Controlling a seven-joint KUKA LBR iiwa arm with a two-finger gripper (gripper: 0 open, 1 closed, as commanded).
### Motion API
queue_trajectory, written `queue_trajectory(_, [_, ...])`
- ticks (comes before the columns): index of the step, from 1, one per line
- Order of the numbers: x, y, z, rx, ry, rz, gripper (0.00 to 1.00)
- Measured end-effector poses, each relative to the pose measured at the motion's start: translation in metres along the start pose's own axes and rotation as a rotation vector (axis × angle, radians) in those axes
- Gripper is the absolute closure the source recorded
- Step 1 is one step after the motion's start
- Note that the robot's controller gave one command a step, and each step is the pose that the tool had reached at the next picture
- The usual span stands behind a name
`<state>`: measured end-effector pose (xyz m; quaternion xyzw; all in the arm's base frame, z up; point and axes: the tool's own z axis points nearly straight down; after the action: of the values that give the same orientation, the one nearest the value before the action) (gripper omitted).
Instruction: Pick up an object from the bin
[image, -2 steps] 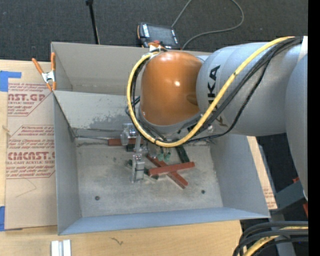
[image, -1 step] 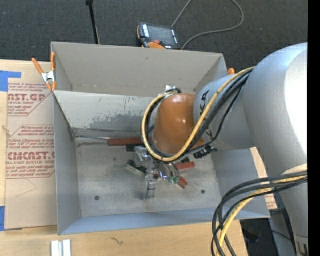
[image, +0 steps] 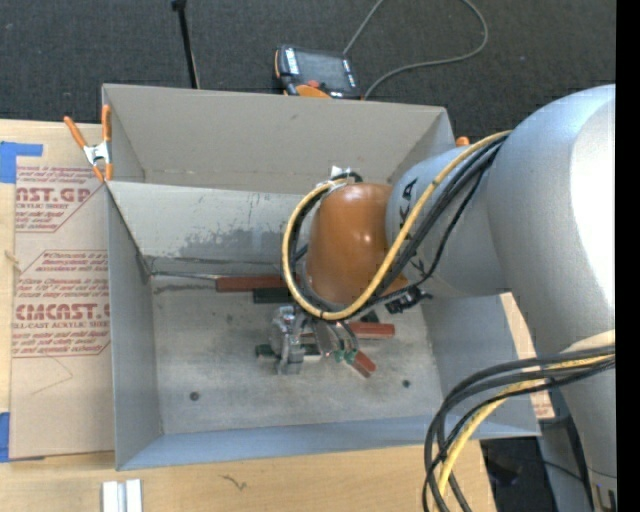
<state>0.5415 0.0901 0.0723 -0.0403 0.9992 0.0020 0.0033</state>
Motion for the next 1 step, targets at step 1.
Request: queue_trajectory(1, [0.002,-0.0613,-0.015,0.005,0.004,0.309,1.0])
